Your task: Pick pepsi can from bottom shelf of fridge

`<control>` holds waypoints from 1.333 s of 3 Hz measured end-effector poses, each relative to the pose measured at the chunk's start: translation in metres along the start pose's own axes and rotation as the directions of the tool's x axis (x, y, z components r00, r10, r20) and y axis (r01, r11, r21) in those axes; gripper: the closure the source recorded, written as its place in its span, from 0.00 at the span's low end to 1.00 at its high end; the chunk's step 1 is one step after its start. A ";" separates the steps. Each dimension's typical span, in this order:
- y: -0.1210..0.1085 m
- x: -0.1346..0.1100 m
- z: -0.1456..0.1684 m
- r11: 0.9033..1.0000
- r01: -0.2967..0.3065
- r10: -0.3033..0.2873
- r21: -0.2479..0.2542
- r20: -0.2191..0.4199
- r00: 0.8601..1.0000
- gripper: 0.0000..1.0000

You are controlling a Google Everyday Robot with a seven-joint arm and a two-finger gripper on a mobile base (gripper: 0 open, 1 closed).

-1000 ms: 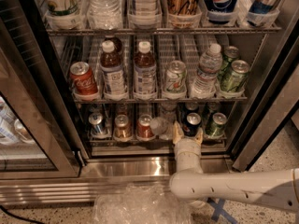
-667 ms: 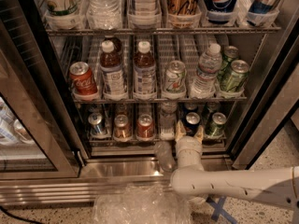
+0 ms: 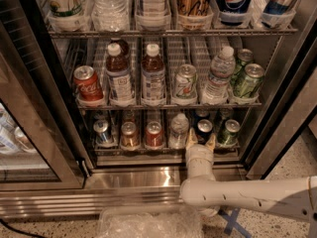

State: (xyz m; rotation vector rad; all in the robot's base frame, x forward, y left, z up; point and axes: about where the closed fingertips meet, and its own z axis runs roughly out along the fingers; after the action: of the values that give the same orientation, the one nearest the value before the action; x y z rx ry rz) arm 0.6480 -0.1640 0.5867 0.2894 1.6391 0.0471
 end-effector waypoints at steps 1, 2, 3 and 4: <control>0.000 0.000 0.000 1.000 0.000 0.000 0.000 0.000 1.000 0.82; 0.000 0.000 0.000 1.000 0.000 0.000 0.000 0.000 1.000 1.00; 0.001 -0.010 -0.008 1.000 0.005 -0.005 -0.010 0.012 1.000 1.00; 0.001 -0.037 -0.032 0.999 0.024 -0.022 -0.036 0.052 0.998 1.00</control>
Offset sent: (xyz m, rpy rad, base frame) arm 0.0000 0.0000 0.0000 0.0000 0.0000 0.0000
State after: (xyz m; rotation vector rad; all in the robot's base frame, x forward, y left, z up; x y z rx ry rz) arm 0.6186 -0.1663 0.6263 0.2424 1.5880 0.0514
